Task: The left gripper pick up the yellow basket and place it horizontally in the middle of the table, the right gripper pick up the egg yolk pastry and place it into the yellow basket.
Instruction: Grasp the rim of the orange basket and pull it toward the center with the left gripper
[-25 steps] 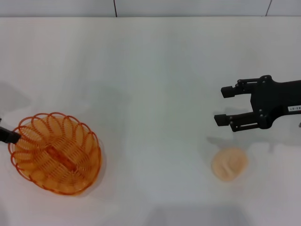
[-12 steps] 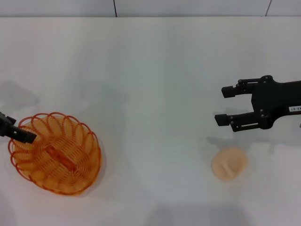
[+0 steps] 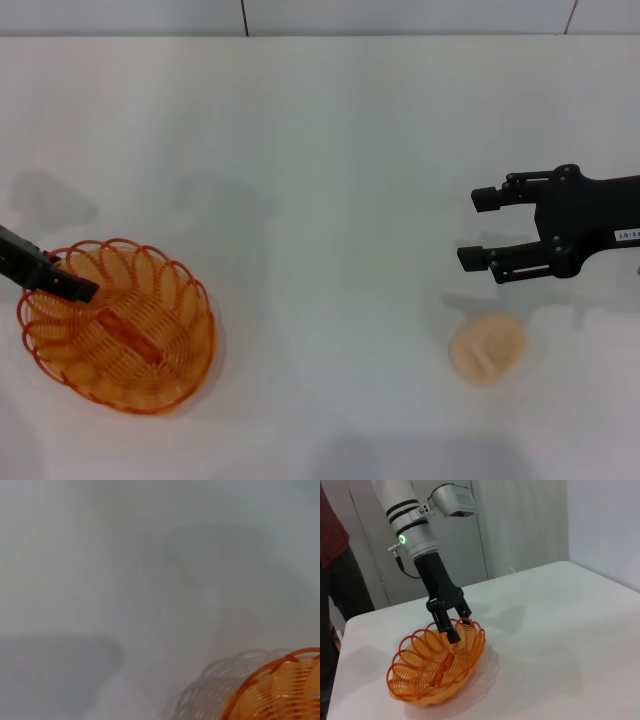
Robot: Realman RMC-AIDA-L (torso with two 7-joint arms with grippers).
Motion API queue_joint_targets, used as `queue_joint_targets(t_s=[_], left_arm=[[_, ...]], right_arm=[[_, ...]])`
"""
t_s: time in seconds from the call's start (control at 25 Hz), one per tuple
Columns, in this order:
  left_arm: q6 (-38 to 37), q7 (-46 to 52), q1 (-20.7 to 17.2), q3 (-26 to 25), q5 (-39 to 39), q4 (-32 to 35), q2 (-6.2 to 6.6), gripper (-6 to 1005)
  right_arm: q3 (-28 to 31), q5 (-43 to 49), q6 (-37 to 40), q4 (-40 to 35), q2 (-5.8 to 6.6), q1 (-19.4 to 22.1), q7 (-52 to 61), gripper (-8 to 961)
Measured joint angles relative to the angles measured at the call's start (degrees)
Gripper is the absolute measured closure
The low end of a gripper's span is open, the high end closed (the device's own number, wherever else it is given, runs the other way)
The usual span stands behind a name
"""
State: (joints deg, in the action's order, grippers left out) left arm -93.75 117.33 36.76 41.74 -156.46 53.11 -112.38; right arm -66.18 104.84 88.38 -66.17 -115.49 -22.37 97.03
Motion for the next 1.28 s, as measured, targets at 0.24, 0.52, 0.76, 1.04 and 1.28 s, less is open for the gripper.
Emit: queue_joint_targets(t_s=[0.24,0.52,0.76,1.04,1.28], left_arm=[[0.29,0.09,0.07,0.23,0.0,-0.07,-0.61,363],[0.33,0.22,0.07,0.39,-0.05,-0.11,-0.64,473],[1.15,0.73,0.07,0.44,-1.64,-0.22,-0.66,518],[1.22,0.62,0.52,0.45,-2.18,-0.81,-0.72,579],[1.7,0.6,0.6,0.45,-2.19,-0.81,-0.73,650]], right_arm=[[0.0,0.01,0.09,0.0,0.08,0.0,-0.03,199],[0.1,0.01,0.13,0.0,0.09,-0.08,-0.09,200],[0.17,0.01,0.06,-0.01,0.09,-0.28,-0.1,201],[0.25,0.01,0.04,-0.01,0.09,-0.49,-0.09,202],[0.38,0.01,0.04,-0.01,0.09,-0.6,-0.09,203]])
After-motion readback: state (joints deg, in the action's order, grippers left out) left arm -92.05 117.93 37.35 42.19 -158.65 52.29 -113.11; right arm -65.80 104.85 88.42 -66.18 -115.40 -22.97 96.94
